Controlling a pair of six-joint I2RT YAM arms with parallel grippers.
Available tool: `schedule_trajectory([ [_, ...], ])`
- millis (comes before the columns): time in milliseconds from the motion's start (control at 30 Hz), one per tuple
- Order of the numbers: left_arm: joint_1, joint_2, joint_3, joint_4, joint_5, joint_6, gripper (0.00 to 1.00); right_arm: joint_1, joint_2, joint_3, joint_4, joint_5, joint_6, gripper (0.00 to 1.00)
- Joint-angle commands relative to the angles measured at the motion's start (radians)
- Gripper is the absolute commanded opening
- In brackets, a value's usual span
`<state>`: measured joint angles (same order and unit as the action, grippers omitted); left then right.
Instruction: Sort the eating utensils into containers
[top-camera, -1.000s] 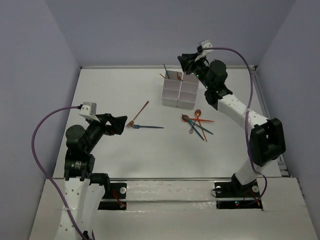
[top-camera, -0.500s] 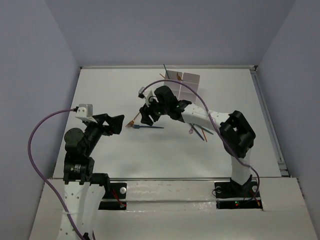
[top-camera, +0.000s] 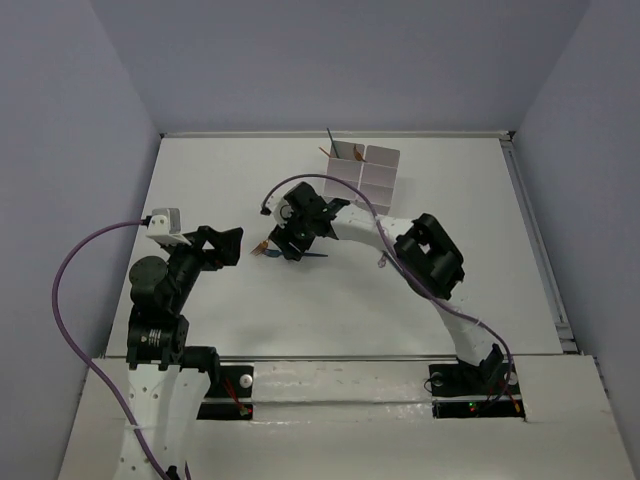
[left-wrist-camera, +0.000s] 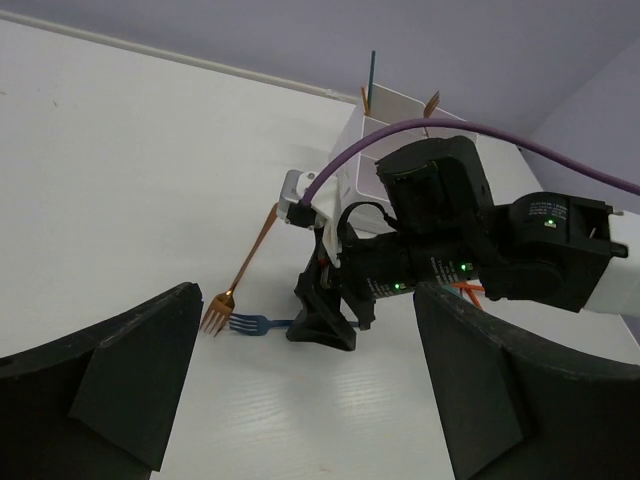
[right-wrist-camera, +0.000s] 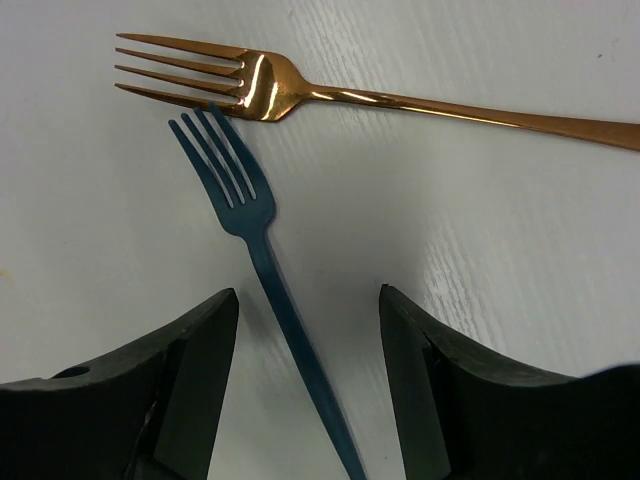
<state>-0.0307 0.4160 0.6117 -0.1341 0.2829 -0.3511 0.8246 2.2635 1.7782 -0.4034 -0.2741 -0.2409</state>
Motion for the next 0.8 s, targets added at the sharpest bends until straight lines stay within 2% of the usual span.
schedule_trajectory([
  [0, 0.006, 0.001, 0.013, 0.036, 0.012, -0.005, 0.99, 0.033, 0.05, 0.086, -0.086, 0.046, -0.044, 0.63],
  [67, 0.006, 0.0, 0.014, 0.036, 0.013, -0.005, 0.99, 0.044, 0.064, 0.092, -0.089, 0.047, -0.044, 0.6],
  [133, 0.006, -0.002, 0.014, 0.036, 0.012, -0.005, 0.99, 0.053, 0.076, 0.095, -0.091, 0.064, -0.043, 0.54],
  [233, 0.006, -0.003, 0.014, 0.036, 0.015, -0.005, 0.99, 0.062, 0.083, 0.095, -0.094, 0.098, -0.046, 0.38],
  [333, 0.006, -0.003, 0.014, 0.036, 0.015, -0.006, 0.99, 0.062, 0.084, 0.095, -0.1, 0.099, -0.051, 0.33],
  [400, 0.006, -0.005, 0.014, 0.037, 0.015, -0.005, 0.99, 0.062, 0.082, 0.093, -0.107, 0.11, -0.054, 0.25],
  [633, 0.006, -0.002, 0.013, 0.037, 0.018, -0.006, 0.99, 0.071, 0.025, 0.058, -0.141, 0.136, -0.07, 0.07],
  [767, 0.006, 0.001, 0.014, 0.039, 0.022, -0.005, 0.99, 0.071, -0.09, -0.032, -0.062, 0.141, -0.064, 0.07],
])
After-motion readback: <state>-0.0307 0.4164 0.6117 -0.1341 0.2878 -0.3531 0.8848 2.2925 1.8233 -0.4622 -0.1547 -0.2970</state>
